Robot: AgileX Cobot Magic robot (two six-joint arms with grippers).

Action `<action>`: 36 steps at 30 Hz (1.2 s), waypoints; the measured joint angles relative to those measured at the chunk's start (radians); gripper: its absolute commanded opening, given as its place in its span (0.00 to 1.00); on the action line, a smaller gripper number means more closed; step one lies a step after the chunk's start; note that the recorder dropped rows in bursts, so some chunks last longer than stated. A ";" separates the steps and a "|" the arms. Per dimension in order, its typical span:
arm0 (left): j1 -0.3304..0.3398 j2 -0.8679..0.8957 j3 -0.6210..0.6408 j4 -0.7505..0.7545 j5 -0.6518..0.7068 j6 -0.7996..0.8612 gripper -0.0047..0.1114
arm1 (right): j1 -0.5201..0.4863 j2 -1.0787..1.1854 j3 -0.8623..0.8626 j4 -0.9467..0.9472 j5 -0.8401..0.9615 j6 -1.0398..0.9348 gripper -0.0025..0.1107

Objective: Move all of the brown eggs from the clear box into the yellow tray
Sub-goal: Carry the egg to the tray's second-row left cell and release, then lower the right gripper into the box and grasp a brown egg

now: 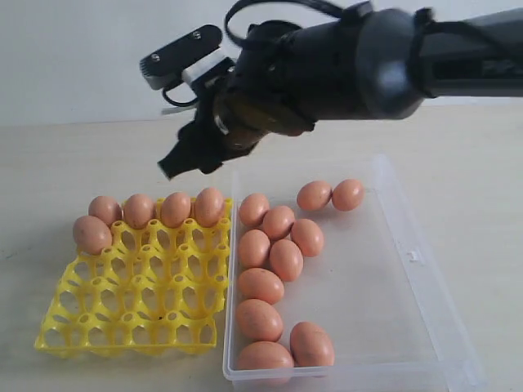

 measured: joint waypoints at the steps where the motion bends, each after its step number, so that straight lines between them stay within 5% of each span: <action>1: 0.000 0.000 0.000 0.000 0.000 0.000 0.04 | -0.005 -0.025 0.019 0.046 0.054 -0.047 0.49; 13: 0.000 0.000 0.000 0.000 0.000 0.000 0.04 | -0.077 -0.055 0.252 0.309 0.235 -0.142 0.50; 18: 0.000 0.000 0.000 0.000 0.000 0.000 0.04 | -0.089 -0.043 0.281 0.343 0.163 -0.114 0.59; 30: 0.000 0.000 0.000 0.000 0.000 0.000 0.04 | -0.092 0.063 0.281 0.392 -0.026 -0.101 0.56; 33: 0.000 0.000 0.000 0.000 0.000 0.000 0.04 | -0.092 0.088 0.281 0.396 -0.062 -0.101 0.41; 36: 0.000 0.000 0.000 0.000 0.000 0.000 0.04 | -0.092 0.098 0.281 0.398 -0.066 -0.099 0.15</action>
